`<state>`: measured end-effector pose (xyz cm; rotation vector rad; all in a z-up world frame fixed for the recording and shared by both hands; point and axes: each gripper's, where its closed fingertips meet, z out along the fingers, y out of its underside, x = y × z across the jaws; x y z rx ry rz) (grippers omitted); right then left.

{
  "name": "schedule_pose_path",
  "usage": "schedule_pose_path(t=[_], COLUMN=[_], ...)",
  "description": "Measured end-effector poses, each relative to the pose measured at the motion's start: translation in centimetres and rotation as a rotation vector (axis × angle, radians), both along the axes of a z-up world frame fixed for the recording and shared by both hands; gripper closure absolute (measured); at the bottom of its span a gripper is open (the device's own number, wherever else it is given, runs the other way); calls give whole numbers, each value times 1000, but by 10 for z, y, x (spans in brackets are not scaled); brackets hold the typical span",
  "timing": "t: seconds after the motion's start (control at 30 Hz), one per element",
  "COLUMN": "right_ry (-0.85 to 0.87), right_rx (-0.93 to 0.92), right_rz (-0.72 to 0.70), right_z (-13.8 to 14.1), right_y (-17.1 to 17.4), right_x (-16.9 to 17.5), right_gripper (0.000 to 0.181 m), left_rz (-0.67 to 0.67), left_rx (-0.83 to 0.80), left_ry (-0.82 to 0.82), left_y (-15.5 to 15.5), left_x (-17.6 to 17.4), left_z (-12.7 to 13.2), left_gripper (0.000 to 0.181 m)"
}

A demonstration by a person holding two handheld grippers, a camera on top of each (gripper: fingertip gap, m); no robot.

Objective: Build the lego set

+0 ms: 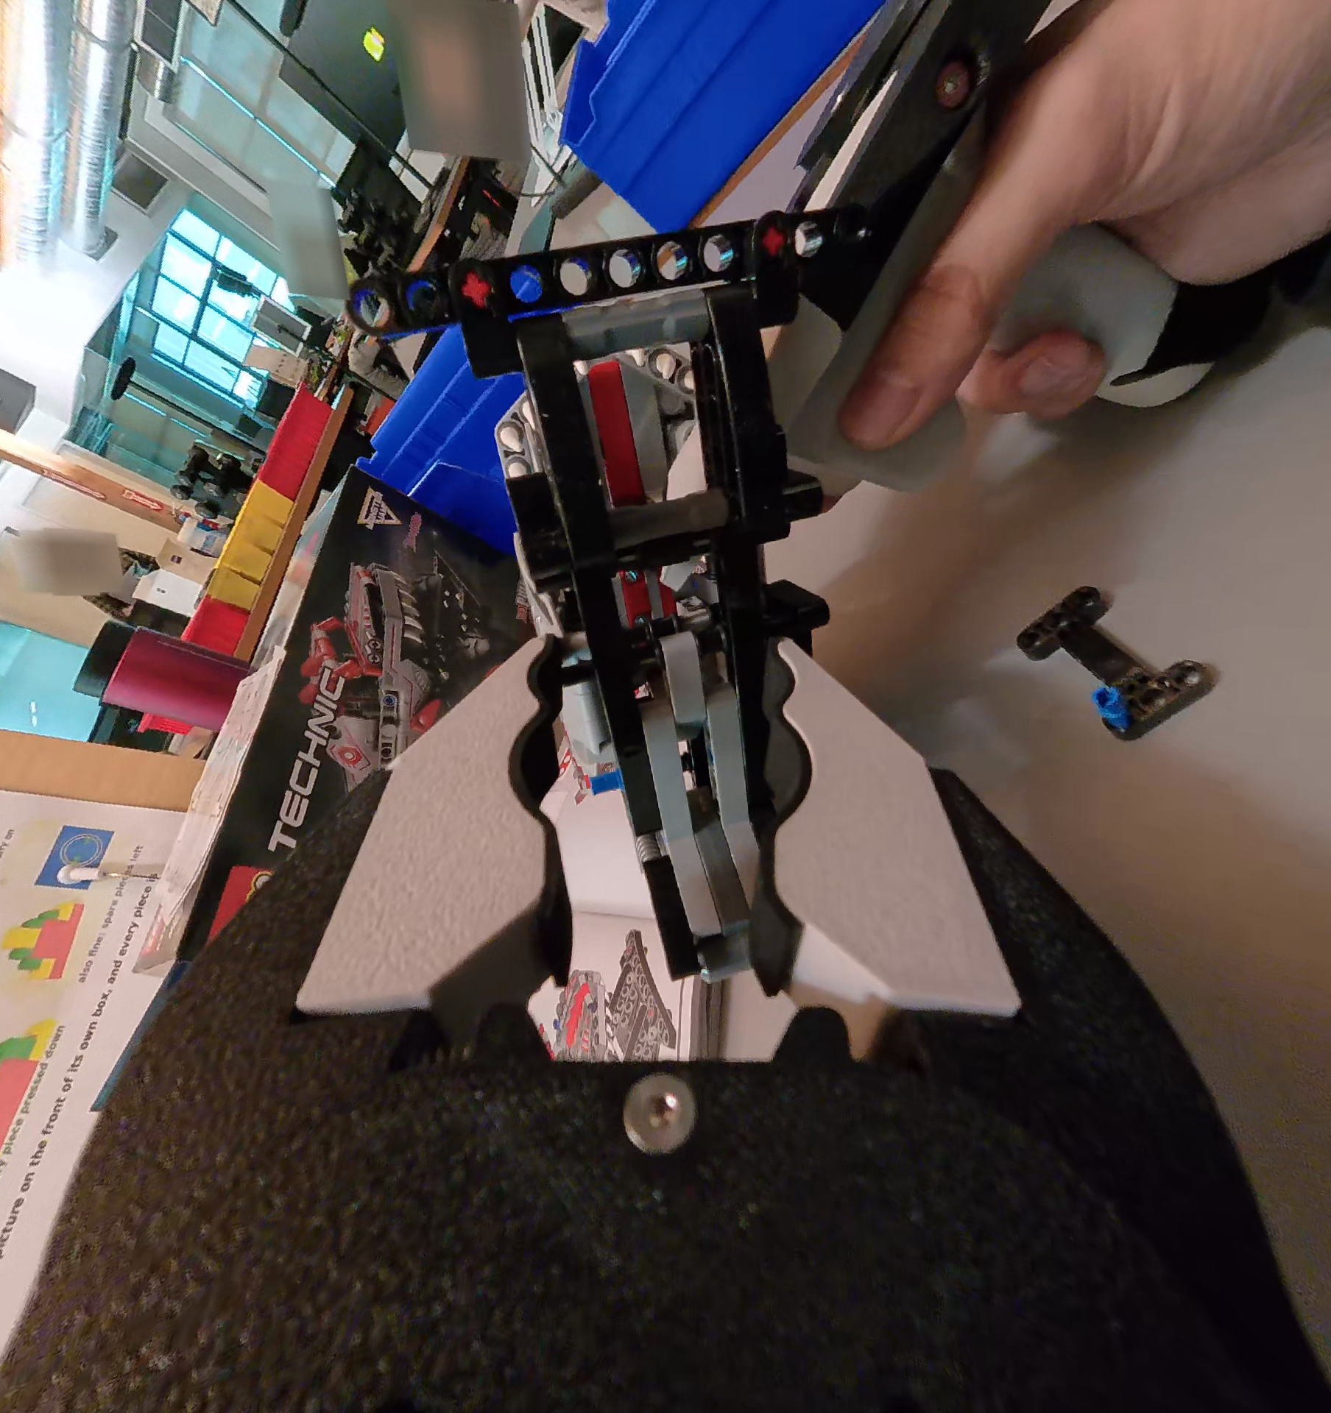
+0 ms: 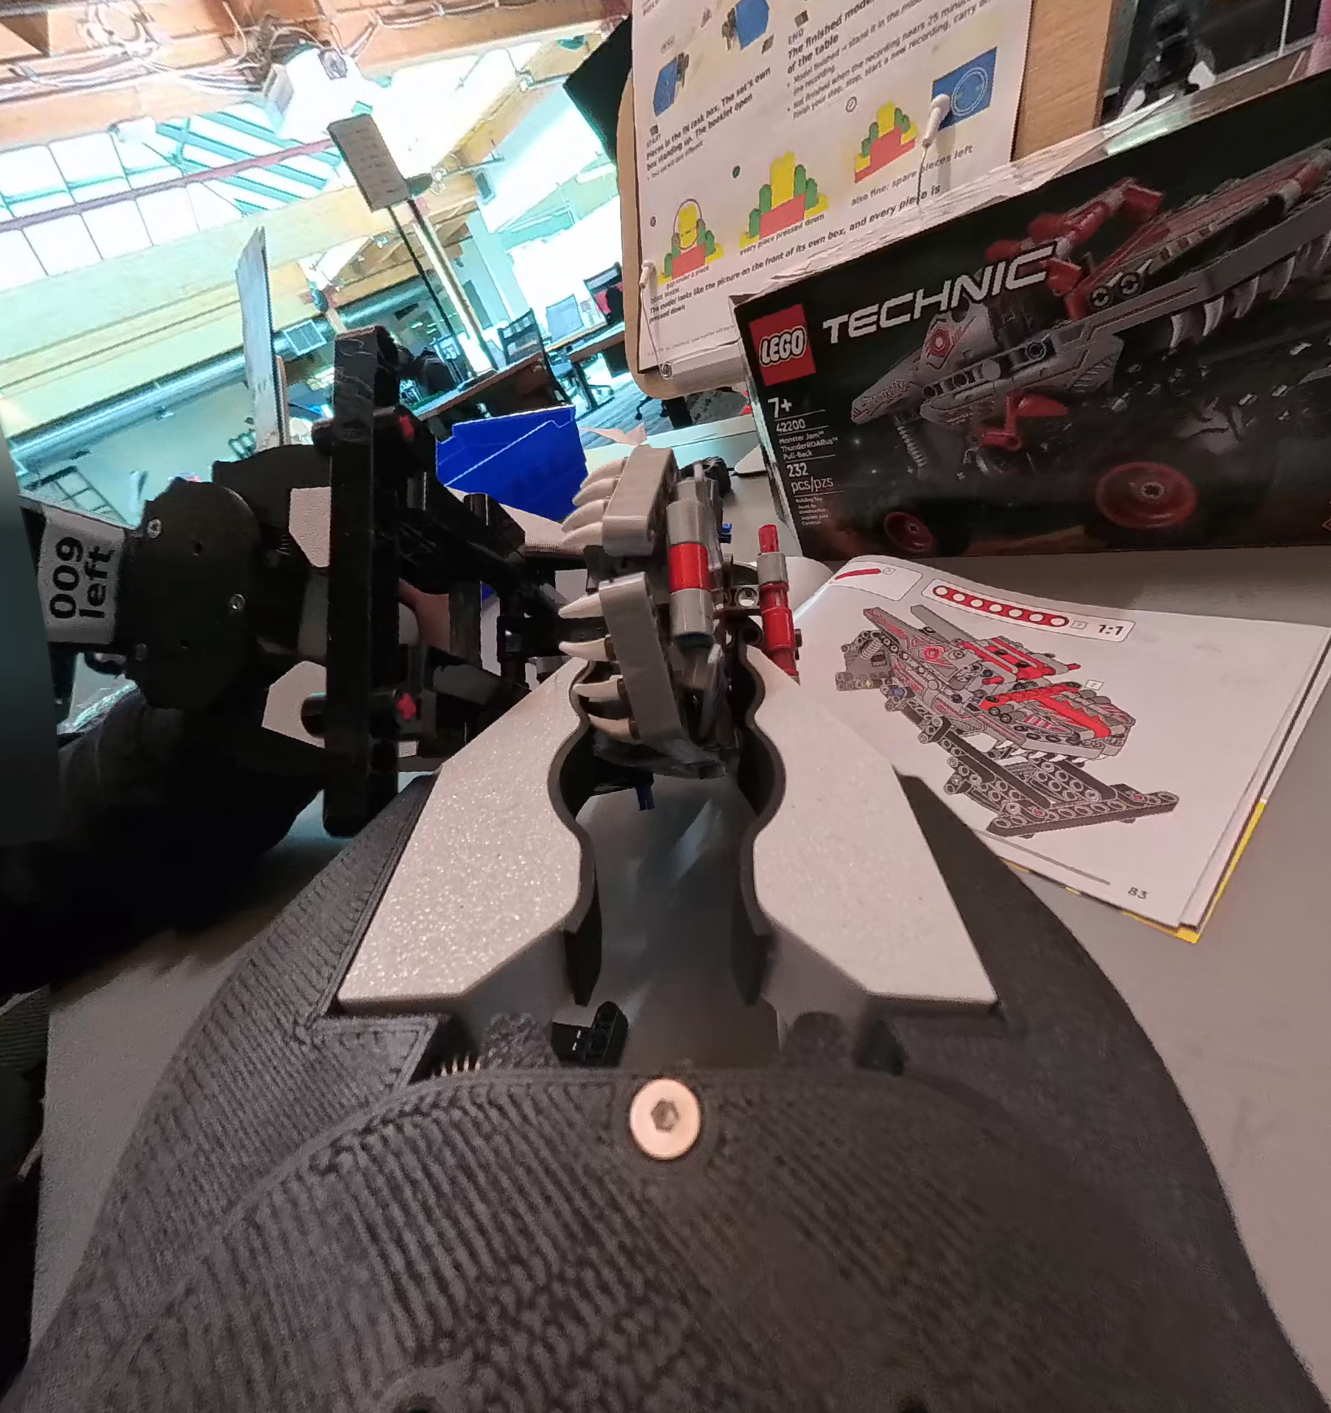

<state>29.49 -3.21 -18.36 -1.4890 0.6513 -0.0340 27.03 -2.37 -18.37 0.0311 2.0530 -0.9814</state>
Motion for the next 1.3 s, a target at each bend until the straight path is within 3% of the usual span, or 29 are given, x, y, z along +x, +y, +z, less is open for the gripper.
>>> schedule_pose_path(t=[0.3,0.43,0.57,0.67,0.83,0.93,1.0,1.3], right_ry=[27,36,84,126,165,161,166,183], right_rx=[9,10,42,68,78,73,78,79], right_rz=[-14,-31,-47,-56,-51,-50,-47,-50], right_z=[-1,-2,-3,-5,-8,-8,-8,-10], right_y=[-2,-3,-6,-8,-9,-8,-9,-9], right_x=[4,7,10,13,16,16,16,17], right_gripper=[149,149,149,149,149,149,149,149], left_rz=[-6,9,20,18,103,105,114,103], left_rx=[-25,-50,-65,-68,-80,-66,-74,-58], left_ry=[19,-48,-110,-103,4,33,2,23], left_y=[-1,1,2,-2,-8,-12,-9,-8], left_x=[1,2,-6,-16,3,7,9,11], left_z=[1,4,6,5,0,-6,-2,-5], left_gripper=[129,129,105,108,91,97,112,113])
